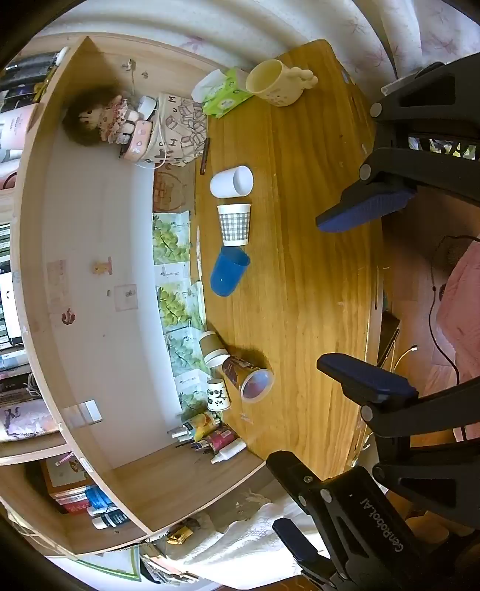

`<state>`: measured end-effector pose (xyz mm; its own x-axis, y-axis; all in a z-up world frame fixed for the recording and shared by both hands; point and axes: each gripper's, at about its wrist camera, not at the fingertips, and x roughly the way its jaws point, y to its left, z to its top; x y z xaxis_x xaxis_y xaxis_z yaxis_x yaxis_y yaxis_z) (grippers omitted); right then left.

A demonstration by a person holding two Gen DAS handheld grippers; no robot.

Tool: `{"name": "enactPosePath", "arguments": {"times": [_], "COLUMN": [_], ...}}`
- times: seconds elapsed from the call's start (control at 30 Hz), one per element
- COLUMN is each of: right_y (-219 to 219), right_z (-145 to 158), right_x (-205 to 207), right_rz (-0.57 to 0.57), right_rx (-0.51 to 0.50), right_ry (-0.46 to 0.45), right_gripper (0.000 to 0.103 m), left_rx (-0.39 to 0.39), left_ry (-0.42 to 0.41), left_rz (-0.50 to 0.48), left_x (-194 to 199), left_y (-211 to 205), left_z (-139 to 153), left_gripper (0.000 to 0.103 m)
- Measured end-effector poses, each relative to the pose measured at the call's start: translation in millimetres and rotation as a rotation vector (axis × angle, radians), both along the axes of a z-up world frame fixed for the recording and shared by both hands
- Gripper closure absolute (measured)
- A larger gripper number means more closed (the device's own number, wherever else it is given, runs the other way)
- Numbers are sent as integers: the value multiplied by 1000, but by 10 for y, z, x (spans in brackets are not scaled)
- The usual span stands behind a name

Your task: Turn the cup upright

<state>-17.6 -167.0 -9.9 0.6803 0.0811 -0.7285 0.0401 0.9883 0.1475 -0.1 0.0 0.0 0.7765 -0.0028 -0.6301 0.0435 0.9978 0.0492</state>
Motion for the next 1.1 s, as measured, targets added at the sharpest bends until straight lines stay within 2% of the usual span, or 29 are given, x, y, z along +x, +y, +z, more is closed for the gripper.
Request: {"name": "enactPosePath", "arguments": {"times": [0.37,0.5,1.1], "right_y": [-38,-48,-55], "right_z": [27,-96,37], "right_x": [-43,-20,-60], "right_rz": [1,4,22], "right_rx": [-6,-7,0], "right_ry": [6,17,41], "right_gripper": [34,34,34], "left_rx": [3,-2,-4], "left_ry": [10,12,15], "left_rz": [-9,-11,-4], "left_x": [-11,-23,-129], "left_y": [-44,-51,-66], "left_z": [-9,-2,46], "left_gripper": [3,3,3]}}
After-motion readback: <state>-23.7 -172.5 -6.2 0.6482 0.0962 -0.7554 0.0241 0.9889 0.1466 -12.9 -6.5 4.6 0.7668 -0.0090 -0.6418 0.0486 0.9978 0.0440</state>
